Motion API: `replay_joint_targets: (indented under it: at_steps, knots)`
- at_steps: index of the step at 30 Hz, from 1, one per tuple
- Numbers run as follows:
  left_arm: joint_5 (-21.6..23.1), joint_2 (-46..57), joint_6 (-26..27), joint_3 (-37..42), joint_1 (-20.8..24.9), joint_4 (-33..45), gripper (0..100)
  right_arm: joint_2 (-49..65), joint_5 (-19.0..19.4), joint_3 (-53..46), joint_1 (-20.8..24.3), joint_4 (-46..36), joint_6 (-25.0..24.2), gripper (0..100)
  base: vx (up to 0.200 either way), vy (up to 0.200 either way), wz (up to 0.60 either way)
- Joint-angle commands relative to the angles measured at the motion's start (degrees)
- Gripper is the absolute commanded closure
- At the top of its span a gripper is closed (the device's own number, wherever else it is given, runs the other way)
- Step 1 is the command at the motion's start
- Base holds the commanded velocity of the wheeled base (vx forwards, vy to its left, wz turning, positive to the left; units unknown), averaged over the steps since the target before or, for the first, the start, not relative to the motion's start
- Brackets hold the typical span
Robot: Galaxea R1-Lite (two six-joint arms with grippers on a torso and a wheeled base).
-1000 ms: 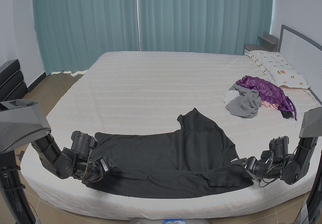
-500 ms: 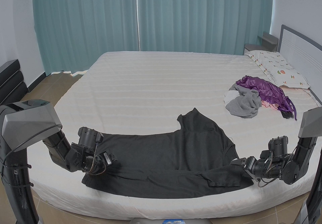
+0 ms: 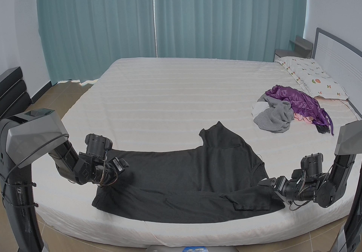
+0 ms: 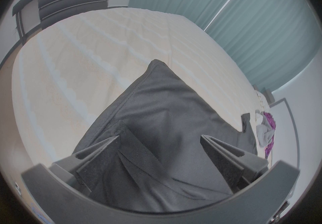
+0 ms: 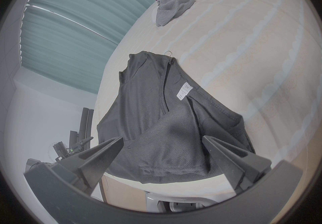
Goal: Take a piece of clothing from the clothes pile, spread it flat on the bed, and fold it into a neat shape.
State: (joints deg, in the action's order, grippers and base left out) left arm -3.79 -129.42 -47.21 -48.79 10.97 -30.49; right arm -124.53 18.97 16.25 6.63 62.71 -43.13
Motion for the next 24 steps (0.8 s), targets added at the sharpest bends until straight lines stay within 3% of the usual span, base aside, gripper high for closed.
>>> replay_joint_targets:
  at_steps: [1,7,15,24]
  knots:
    - [0.3,-0.8,-2.5,-2.2,-0.1,-0.2,0,-0.5,-0.1,0.0,0.0,0.2,0.1,0,0.0,0.0,0.0]
    - [-0.5,-3.3,-6.0,-4.1,-0.3,-3.9,0,-1.8,-0.1,-0.9,0.0,4.1,-0.1,0,0.0,0.0,0.0]
    - [0.7,1.6,-6.1,1.2,-2.4,-7.0,0,-2.7,-0.2,-1.6,0.0,6.1,-0.1,0,0.0,0.0,0.0]
    - [2.6,1.1,3.0,5.4,-3.1,-6.8,0,-2.7,-0.2,-1.7,0.0,6.1,-0.1,0,0.0,0.0,0.0]
